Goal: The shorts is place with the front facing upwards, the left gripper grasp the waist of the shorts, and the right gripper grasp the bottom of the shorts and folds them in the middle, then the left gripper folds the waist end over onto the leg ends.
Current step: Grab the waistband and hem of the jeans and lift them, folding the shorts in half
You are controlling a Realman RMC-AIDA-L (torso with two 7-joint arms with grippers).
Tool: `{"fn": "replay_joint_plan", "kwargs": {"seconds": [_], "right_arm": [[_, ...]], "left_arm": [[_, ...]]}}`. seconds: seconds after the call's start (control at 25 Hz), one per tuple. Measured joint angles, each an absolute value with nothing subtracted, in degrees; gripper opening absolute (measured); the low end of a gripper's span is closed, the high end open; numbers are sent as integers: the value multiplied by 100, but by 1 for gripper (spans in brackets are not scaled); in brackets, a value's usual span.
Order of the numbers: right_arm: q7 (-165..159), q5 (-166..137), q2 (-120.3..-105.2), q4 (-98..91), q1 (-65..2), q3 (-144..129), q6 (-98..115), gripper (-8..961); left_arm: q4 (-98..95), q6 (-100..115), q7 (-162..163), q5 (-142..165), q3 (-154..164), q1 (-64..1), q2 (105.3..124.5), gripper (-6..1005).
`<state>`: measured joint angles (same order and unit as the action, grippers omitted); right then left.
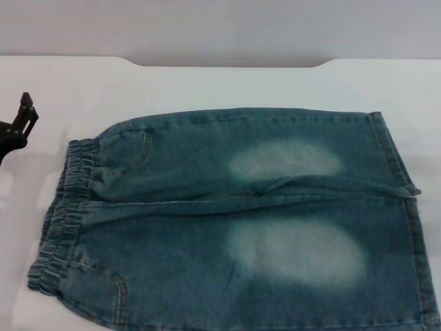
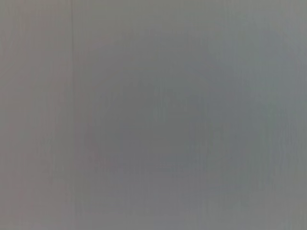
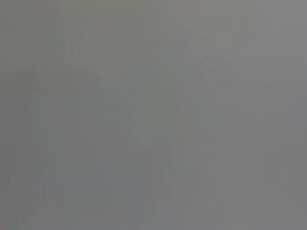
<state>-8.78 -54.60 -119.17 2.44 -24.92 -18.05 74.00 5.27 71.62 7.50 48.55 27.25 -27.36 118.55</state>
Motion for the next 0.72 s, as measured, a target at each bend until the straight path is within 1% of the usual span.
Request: {"fn": "replay_joint_plan", "kwargs": {"seconds": [0.36,0.72], "right_arm": [[-922,-5424,-11887,-180,-2488,-1522,7419,518],[-926,-5454,-11856,-359,-2427,-1556,7424,518]], "left_arm": [[545,6968,725,4868,2806,-2848,11851,833],[861,7390,978,5017,2872,-2754,11858,832]]}}
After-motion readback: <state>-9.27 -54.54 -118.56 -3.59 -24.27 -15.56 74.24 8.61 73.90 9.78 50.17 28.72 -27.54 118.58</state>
